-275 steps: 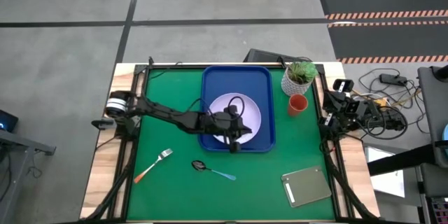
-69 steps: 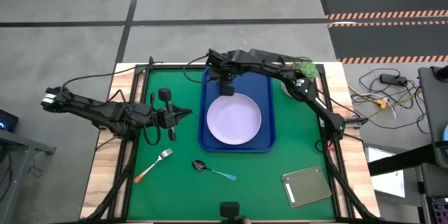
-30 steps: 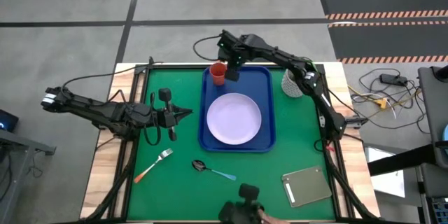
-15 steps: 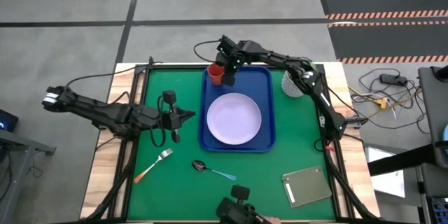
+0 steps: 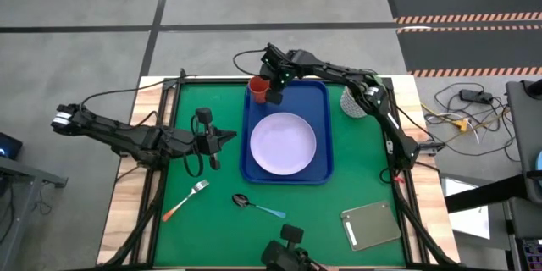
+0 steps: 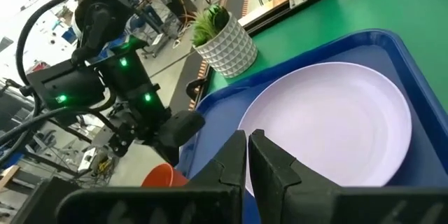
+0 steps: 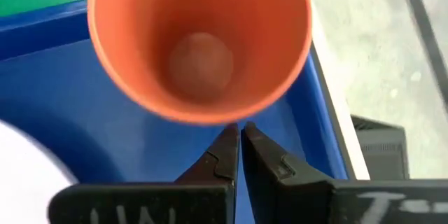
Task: Pick and place plate/cup/fork/spoon on tray
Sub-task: Put the orange cup on the blue tray to the top right of the white plate, then put the blue spoon on the blue tray to the right of the white plate
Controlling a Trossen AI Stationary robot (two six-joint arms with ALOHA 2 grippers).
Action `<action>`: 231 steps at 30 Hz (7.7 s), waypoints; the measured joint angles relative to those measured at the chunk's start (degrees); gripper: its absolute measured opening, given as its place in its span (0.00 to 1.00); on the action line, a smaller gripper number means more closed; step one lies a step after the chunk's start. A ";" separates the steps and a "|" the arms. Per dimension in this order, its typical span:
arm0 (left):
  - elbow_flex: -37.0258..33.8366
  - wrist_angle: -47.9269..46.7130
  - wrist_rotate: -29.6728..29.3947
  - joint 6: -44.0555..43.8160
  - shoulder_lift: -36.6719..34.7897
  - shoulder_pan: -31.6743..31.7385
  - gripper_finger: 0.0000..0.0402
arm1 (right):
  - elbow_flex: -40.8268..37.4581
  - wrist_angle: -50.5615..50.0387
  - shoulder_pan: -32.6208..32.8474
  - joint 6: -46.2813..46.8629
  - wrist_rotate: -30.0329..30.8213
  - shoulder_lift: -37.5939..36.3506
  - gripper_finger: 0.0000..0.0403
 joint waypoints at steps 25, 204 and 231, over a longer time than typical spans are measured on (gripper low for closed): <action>0.00 -5.12 0.33 -14.85 0.24 -0.15 0.00 | -25.94 12.03 26.14 8.56 0.70 -25.22 0.02; -0.04 -7.43 -13.82 -42.02 14.56 -19.08 0.00 | -57.40 28.04 0.71 -9.19 -7.90 -42.31 0.02; -0.04 -7.23 -21.33 -44.39 14.38 -18.78 0.00 | -45.46 30.46 -10.81 -22.59 -9.54 -19.74 0.02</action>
